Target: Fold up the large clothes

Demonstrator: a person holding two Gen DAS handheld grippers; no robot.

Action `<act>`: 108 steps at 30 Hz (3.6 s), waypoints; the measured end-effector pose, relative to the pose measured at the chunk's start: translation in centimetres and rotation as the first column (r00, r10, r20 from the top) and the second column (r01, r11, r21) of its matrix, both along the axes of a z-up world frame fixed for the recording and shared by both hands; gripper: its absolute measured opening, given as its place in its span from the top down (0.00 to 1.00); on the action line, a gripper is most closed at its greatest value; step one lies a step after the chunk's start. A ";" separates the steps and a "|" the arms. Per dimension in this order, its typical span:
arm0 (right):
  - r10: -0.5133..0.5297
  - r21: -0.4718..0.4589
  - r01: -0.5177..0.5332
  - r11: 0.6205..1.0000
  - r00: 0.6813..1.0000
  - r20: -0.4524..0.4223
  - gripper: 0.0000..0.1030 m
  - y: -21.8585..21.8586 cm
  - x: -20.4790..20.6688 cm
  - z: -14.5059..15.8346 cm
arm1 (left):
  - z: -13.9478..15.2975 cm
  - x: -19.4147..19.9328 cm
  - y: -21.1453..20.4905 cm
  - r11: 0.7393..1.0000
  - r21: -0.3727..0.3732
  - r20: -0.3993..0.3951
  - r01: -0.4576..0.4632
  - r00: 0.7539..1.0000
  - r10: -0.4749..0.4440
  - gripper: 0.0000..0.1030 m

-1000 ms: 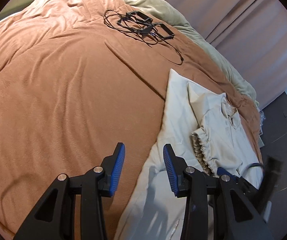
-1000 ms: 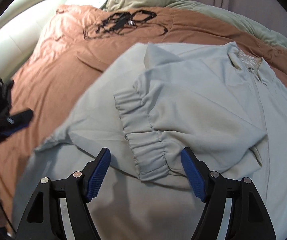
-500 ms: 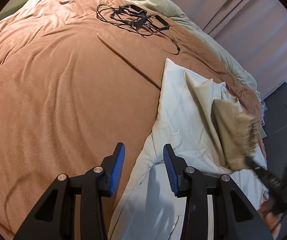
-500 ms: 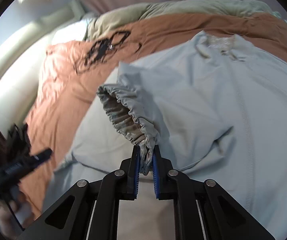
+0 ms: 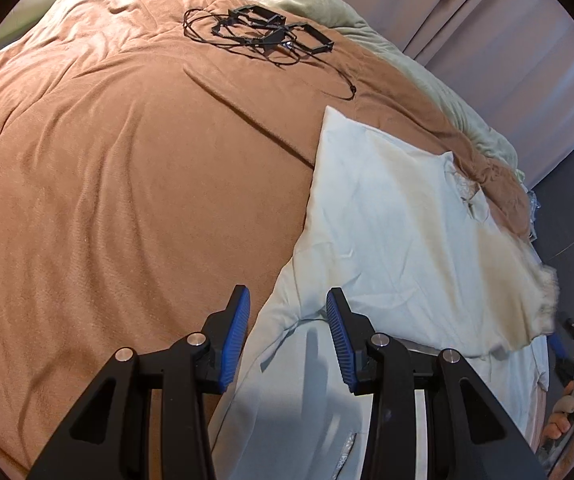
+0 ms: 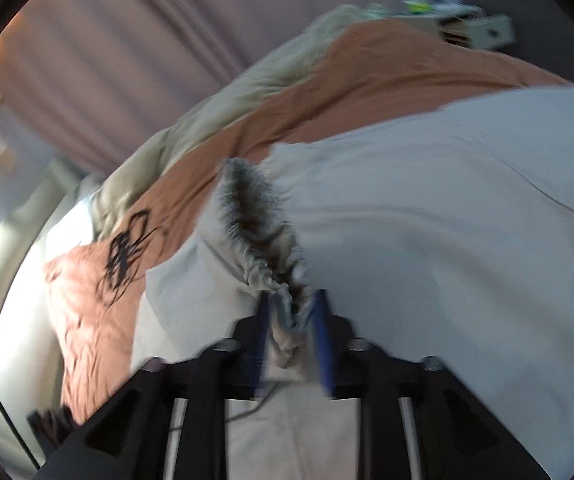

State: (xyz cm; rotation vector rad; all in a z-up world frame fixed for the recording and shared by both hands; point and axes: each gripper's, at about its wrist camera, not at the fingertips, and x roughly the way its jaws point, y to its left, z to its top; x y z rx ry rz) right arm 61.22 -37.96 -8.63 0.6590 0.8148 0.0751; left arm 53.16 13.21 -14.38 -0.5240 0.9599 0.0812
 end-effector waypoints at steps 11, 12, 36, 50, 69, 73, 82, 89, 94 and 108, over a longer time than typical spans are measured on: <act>0.015 0.178 0.015 0.984 0.986 -0.164 0.18 -0.7 0.9 -6.8 | -0.3 0.3 -1.5 0.997 0.068 -0.021 0.035 0.999 -0.034 0.60; 0.031 0.211 0.004 0.978 0.986 -0.166 0.31 -0.6 1.4 -7.7 | -0.3 0.4 -1.9 0.995 0.085 -0.025 0.047 0.999 -0.045 0.60; -0.037 0.141 0.055 0.988 0.991 -0.130 0.36 -6.0 -1.3 -3.5 | 1.8 -2.2 -0.8 0.984 0.171 0.011 -0.041 0.999 0.039 0.60; -0.190 0.092 0.193 0.977 0.981 -0.048 0.36 -19.9 -5.0 -1.6 | 3.8 -3.1 -5.4 0.980 0.191 0.070 0.050 0.996 -0.064 0.60; -0.422 0.176 0.428 0.886 0.904 -0.073 0.42 -35.7 -7.3 -7.6 | 4.2 -0.8 -14.4 0.952 0.279 0.163 0.124 0.971 -0.175 0.04; -0.448 0.188 0.456 0.870 0.890 -0.088 0.53 -37.4 -7.1 -8.8 | 3.6 -0.8 -15.6 0.934 0.325 0.141 0.145 0.970 -0.199 0.04; -0.492 0.253 0.499 0.829 0.865 -0.095 0.68 -40.3 -6.6 -11.8 | 3.1 -0.7 -15.5 0.939 0.302 0.109 0.166 0.972 -0.207 0.04; -0.512 0.308 0.500 0.810 0.858 -0.046 0.96 -41.0 -7.4 -12.0 | 3.6 -1.0 -14.0 0.960 0.245 0.131 0.135 0.977 -0.171 0.04; -0.504 0.267 0.457 0.848 0.851 0.144 0.96 -39.1 -8.6 -6.0 | 4.5 -1.4 -13.2 0.969 0.223 0.168 0.110 0.974 -0.149 0.04; -0.164 0.050 0.156 0.986 0.927 0.338 0.96 -23.6 -5.4 5.3 | 5.5 -1.9 -12.4 0.975 0.189 0.207 0.112 0.967 -0.151 0.04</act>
